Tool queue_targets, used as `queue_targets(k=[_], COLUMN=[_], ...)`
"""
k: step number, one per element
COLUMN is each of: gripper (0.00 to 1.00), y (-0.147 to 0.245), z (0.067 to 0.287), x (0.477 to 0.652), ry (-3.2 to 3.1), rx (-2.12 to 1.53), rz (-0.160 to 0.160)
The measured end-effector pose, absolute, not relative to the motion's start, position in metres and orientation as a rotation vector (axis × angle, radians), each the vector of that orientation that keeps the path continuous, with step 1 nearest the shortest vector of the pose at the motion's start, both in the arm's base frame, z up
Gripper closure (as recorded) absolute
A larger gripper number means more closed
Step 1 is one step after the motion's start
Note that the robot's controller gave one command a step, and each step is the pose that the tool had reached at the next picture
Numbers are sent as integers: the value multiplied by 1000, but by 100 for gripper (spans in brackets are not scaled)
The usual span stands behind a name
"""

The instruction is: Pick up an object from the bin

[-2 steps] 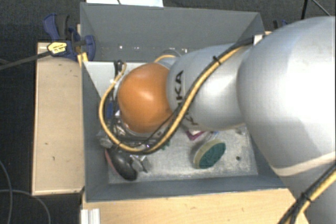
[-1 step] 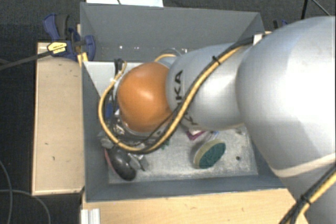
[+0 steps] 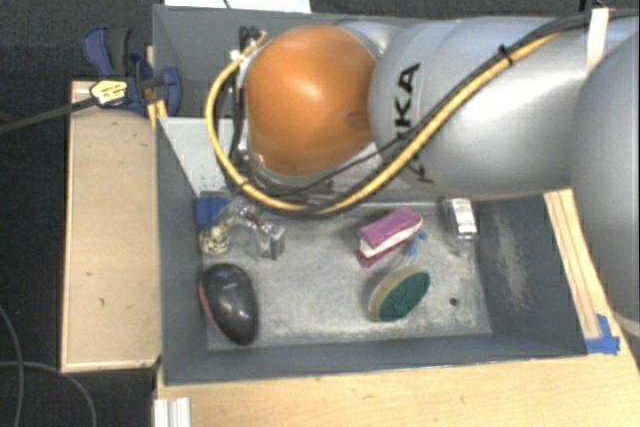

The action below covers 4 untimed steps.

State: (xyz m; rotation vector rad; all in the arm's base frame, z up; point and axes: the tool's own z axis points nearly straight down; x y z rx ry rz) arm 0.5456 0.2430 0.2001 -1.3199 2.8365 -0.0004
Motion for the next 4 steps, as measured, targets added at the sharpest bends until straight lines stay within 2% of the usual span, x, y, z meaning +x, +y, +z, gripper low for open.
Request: queue_targets(k=[1,2,3,4], gripper=[100,0,0,0], y=[226,227,245,251], z=[166,167,108,79], x=[539,540,510,496], ry=[2929,2929,2978,2854], rx=[-1135,-1131,-1013,-1253], rz=[1,2,3,-1])
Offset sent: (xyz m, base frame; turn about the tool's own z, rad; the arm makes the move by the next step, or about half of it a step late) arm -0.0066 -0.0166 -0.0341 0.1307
